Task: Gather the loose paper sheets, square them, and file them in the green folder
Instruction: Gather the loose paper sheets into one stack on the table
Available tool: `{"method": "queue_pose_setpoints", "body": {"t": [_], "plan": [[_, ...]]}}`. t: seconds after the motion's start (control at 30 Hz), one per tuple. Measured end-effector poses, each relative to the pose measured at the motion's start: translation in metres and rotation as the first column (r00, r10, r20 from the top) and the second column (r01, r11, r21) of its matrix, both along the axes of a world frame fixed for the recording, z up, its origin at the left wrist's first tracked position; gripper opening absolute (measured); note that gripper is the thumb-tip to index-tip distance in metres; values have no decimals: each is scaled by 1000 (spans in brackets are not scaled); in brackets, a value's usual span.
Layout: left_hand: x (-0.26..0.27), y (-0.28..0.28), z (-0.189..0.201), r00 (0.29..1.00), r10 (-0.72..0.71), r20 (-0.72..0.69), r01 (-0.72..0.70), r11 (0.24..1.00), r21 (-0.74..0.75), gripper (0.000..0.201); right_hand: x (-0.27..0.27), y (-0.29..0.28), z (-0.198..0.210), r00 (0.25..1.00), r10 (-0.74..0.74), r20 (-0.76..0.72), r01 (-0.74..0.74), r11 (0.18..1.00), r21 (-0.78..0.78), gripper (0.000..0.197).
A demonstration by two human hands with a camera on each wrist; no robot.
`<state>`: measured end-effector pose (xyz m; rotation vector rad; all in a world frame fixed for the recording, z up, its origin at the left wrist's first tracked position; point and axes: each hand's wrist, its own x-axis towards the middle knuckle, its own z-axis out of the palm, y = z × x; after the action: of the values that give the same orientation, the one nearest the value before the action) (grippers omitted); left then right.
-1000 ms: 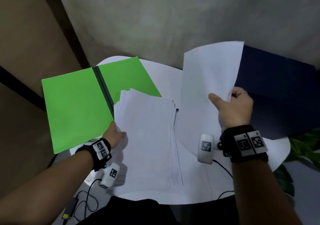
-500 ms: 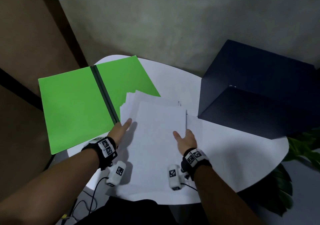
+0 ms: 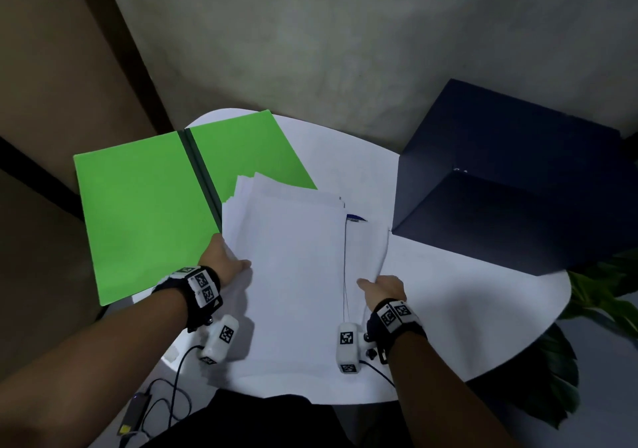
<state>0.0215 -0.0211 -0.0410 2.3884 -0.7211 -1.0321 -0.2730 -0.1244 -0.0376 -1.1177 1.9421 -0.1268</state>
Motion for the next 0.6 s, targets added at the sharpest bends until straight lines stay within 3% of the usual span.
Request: {"method": "queue_pose_setpoints", "body": {"t": [0.07, 0.13, 0.2, 0.27, 0.33, 0.43, 0.5, 0.6], "plan": [[6, 3, 3, 1000, -1, 9, 1, 1000, 1, 57, 5, -1, 2, 995, -9, 103, 12, 1000, -25, 37], [9, 4, 4, 1000, -24, 16, 24, 1000, 13, 52, 8, -6, 18, 984, -5, 179, 30, 990, -139, 20], [10, 3, 3, 999, -47, 13, 46, 999, 25, 49, 8, -15, 52, 989, 46, 140, 1, 947, -321, 23], [11, 3, -1, 999, -41, -7, 41, 999, 18, 47, 6, -27, 98, 986, 122, 111, -41, 836, -547, 27], [8, 3, -2, 999, -19, -36, 18, 1000, -22, 44, 2, -36, 145, 973, 169, 158, -5, 699, -715, 18], [2, 2, -4, 995, 9, -101, -21, 992, -122, 42, -2, -38, 201, 937, 206, 283, 116, 579, -807, 9], [-4, 0, -3, 992, -6, -129, -15, 987, -162, 41, -3, -39, 210, 903, 238, 357, 170, 567, -806, 10], [-18, -4, 2, 985, -59, -165, 37, 990, -135, 27, 3, -40, 172, 904, 215, 369, 129, 686, -716, 11]]}}
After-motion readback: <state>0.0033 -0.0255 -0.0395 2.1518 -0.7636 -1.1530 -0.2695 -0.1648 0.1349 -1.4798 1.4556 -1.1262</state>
